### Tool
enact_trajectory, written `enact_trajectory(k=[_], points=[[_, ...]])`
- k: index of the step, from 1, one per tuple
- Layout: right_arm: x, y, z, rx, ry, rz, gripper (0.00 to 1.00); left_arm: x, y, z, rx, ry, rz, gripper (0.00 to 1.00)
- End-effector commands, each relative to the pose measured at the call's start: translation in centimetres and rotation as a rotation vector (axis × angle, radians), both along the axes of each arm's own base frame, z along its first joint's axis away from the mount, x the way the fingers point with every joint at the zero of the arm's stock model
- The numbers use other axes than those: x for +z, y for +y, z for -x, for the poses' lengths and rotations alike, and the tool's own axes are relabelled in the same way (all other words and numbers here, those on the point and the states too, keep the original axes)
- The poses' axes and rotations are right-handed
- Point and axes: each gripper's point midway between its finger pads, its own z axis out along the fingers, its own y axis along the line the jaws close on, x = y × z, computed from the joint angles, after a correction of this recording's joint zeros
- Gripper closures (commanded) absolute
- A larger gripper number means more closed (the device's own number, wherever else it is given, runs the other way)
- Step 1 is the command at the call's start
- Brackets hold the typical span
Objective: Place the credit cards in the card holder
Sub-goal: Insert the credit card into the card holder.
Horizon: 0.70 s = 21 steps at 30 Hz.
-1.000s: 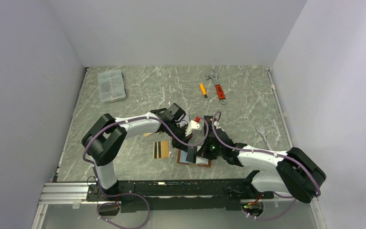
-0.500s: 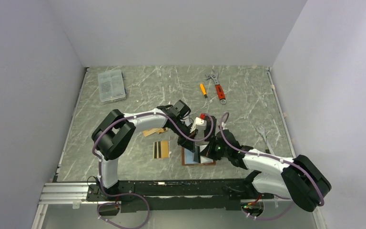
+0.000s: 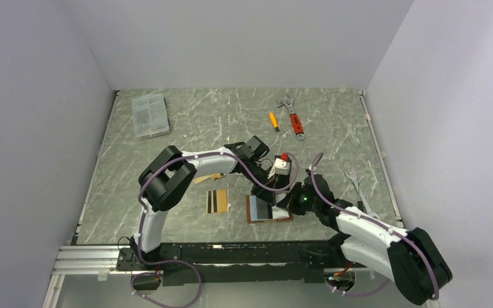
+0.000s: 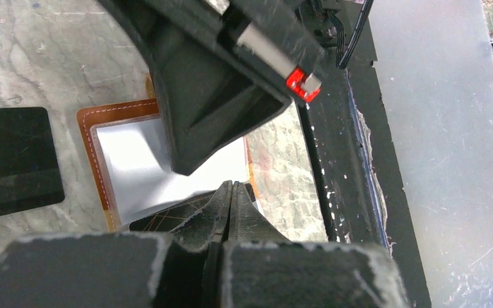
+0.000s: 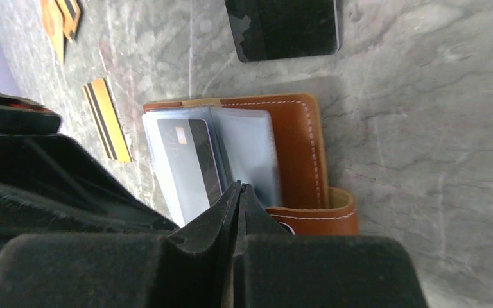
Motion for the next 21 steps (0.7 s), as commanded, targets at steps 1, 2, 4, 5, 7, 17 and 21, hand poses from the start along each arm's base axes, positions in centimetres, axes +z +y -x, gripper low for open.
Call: enact_trajectory(k=[1,2,4,5,7,17,21], points=[[0.8,-1.3,-0.2,-0.010,-0.033,0.033,0.97,2.5,-0.5,-0.6,-0.014,-0.032,0.068,1.00],[0.6,-1.4,-0.1,-0.010,-0.029,0.030,0.97,2.8,0.1,-0.8,-0.001,-0.055,0.067,1.00],[0.8,-1.0,-0.1,0.007,-0.030,0.012,1.00,2.8,1.6,-1.1,0.019,-0.100,0.032,1.00],[1.0,-0.8,-0.3,0.013,-0.032,0.006,1.00,3.1,2.5,-1.4,0.031,-0.126,0.023,1.00],[1.7,-0.2,-0.4,0.033,-0.048,-0.024,1.00,2.6,4.3,-1.6,0.064,-0.137,0.000,1.00],[2.6,2.1,-0.3,0.106,-0.089,-0.061,1.00,-2.2,7.6,-1.3,0.119,-0.158,-0.140,1.00],[1.9,2.2,-0.3,0.110,-0.069,-0.045,1.00,-2.9,8.0,-1.2,0.125,-0.159,-0.160,1.00]])
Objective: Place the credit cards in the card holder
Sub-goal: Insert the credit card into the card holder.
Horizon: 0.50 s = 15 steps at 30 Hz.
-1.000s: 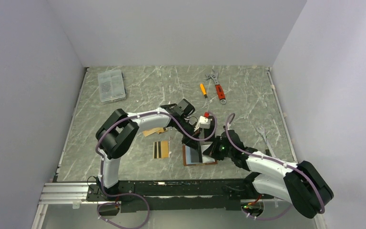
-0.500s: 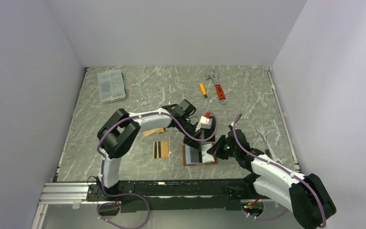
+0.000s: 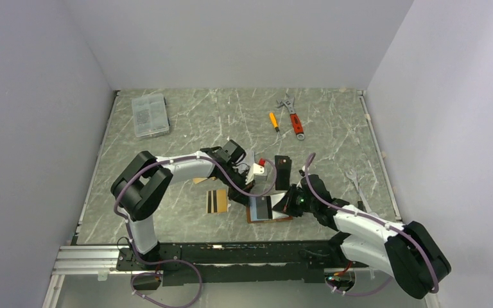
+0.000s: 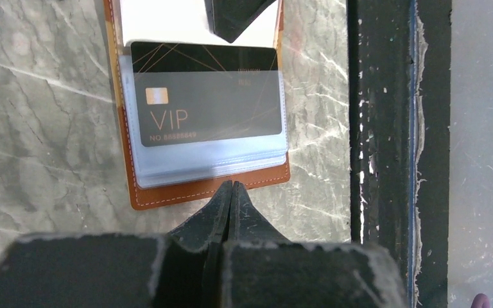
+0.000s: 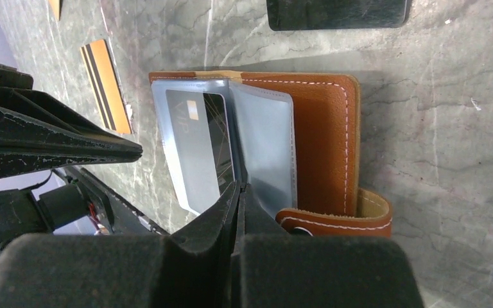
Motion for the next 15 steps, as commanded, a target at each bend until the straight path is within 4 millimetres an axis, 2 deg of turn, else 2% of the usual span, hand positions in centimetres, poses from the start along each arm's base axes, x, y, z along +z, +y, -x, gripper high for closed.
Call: enact_trajectory(k=[1,13,15], points=[[1.30,1.17,-1.28,0.018,-0.055,-0.025,1.00,-0.58,-0.15,-0.53,0.002,-0.041,0.002,1.00],[0.68,0.73,-1.07,0.003,-0.044,0.052,1.00,-0.58,0.71,-0.08,0.003,-0.066,-0.002,1.00],[1.24,0.49,-1.43,-0.016,-0.069,0.054,1.00,-0.68,0.83,0.06,0.004,-0.064,-0.004,1.00]])
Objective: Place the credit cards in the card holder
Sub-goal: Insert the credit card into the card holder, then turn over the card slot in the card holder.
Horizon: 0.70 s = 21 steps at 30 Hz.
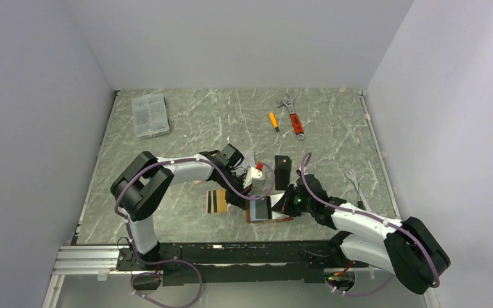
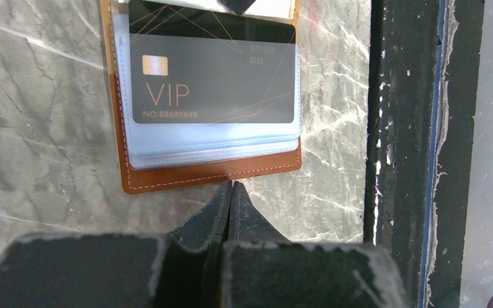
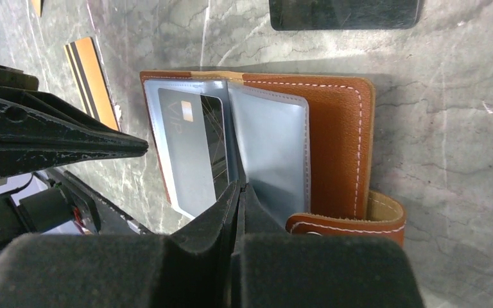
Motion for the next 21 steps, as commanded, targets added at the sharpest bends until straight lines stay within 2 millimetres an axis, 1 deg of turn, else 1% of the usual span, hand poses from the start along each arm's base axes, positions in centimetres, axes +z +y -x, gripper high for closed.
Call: enact_trajectory(k=[1,4,7,11,12,15,21], points=[[2.0,-0.3,-1.4,-0.041,-0.075,0.010,1.00,1.3,-0.4,-0.1,-0.014,-0.047,0.046,1.00],[3.0,-0.3,-1.6,-0.044,-0.100,0.001,1.00,1.3,-0.4,-0.1,-0.013,-0.042,0.051,1.00],[3.4,0.2,-1.6,-0.034,-0.110,-0.028,1.00,1.5,-0.6,-0.2,-0.013,-0.042,0.054,1.00],[2.8,0.6,-1.4,-0.010,-0.085,-0.020,1.00,1.6,-0.8,-0.3,-0.011,-0.042,0.059,1.00],[3.1,1.0,-1.7,-0.007,-0.100,-0.031,1.00,1.6,-0.8,-0.3,-0.011,-0.041,0.058,1.00],[2.5,1.1,-1.7,-0.001,-0.082,-0.016,1.00,1.6,-0.9,-0.4,-0.012,-0.040,0.059,1.00],[1.9,1.2,-1.6,0.004,-0.069,-0.014,1.00,1.7,-0.9,-0.4,-0.016,-0.045,0.061,1.00]])
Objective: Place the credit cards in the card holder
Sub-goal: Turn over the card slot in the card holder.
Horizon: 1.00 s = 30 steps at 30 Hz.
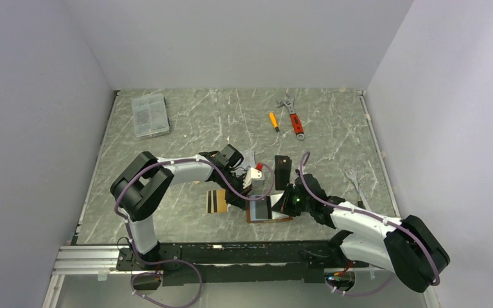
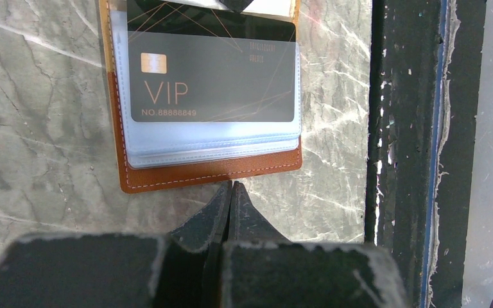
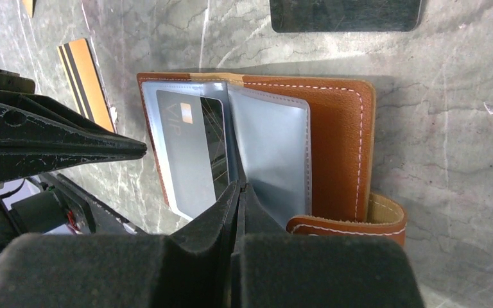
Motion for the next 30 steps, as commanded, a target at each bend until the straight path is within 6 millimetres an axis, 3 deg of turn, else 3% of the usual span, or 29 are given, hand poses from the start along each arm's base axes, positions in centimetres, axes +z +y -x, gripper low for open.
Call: enact_trajectory(k=[1,18,24,30], points=[[1.7,1.3,-1.5,0.012,-0.062,-0.040,1.00,2.0,-1.1,-0.6,-0.017,-0.045,0.063,1.00],[-0.5,0.5,-0.6,0.020,-0.010,0.128,1.00,3.2,-2.3,-0.3,-0.039,-0.031,0.091,1.00],[3.1,-0.2,-2.2,-0.016,-0.112,0.152,1.00,2.8,-1.7,0.0,-0.039,-0.039,0.080,1.00],[4.8,1.9,-2.8,0.016,-0.154,0.064,1.00,2.7,-1.6,0.0,-0.036,-0.039,0.079,1.00]])
